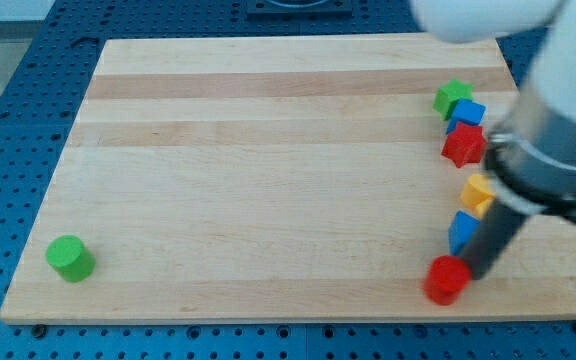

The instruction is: Push the red circle towards left

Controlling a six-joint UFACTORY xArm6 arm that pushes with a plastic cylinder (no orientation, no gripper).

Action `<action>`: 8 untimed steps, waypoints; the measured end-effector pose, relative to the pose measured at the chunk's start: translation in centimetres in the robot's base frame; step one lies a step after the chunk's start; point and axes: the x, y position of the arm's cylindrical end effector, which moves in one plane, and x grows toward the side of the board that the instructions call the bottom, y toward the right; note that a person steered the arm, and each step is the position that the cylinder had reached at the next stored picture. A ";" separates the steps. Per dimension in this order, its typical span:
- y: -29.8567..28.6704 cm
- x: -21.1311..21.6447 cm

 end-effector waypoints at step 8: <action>-7.4 3.7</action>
